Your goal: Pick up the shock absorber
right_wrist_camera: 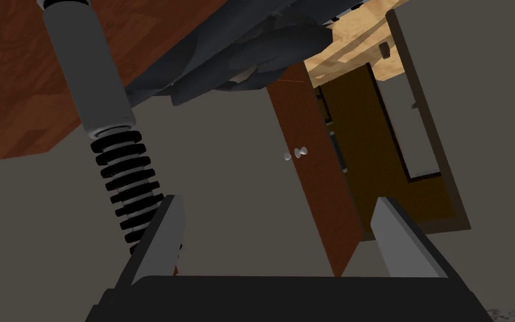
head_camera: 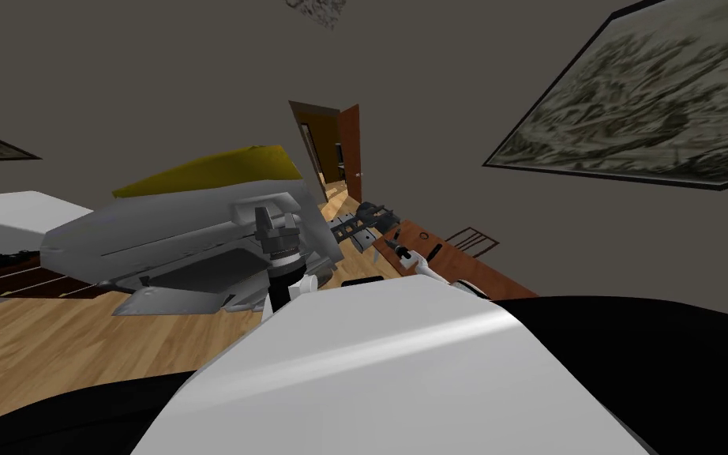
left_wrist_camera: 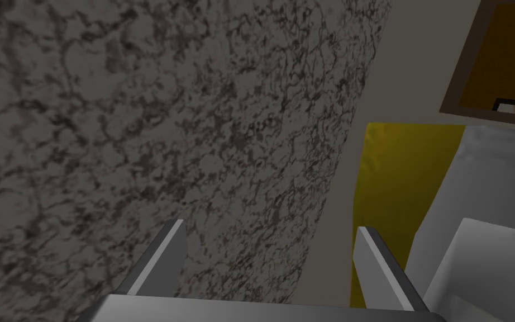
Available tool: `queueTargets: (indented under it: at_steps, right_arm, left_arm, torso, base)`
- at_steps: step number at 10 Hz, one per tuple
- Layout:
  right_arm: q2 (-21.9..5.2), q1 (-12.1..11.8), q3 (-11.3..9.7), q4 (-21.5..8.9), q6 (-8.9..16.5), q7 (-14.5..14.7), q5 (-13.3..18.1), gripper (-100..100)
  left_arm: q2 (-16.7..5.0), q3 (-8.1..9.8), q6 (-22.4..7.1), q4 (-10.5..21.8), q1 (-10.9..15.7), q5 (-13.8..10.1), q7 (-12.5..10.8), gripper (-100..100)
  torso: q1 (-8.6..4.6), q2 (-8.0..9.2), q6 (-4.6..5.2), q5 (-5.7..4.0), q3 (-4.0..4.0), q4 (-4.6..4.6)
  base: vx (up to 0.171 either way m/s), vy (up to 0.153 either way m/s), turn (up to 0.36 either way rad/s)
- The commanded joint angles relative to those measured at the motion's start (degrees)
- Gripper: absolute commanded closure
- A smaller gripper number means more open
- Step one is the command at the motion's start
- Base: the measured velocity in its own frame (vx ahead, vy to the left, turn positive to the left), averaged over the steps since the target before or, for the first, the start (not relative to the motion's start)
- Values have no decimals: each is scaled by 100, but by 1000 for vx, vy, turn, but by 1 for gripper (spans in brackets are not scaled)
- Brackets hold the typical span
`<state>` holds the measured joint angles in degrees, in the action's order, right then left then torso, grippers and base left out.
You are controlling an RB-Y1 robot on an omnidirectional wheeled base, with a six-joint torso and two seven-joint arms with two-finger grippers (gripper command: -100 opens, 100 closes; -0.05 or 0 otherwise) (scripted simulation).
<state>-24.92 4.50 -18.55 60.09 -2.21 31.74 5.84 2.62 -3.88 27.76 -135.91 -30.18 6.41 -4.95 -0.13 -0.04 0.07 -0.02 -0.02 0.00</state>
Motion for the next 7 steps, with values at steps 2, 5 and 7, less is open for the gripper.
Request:
queueTargets:
  at_steps: [2, 5, 7]
  right_arm:
    - [-54, 163, -96, -328, 118, 115, 22, -100]
    - [-171, 370, -245, -748, 313, 287, 56, -100]
    - [-286, 558, -375, -1113, 502, 435, 90, -100]
  left_arm:
    - [0, 0, 0, 0, 0, 0, 0, 0]
    - [0, 0, 0, 0, 0, 0, 0, 0]
    - [0, 0, 0, 0, 0, 0, 0, 0]
  torso:
    - [2, -1, -3, 1, 0, 0]
    - [3, 0, 0, 1, 0, 0]
    - [0, -4, -2, 0, -2, 0]
  base:
    - [6, -20, 80]
    - [8, -21, 90]
    - [21, -34, 154]
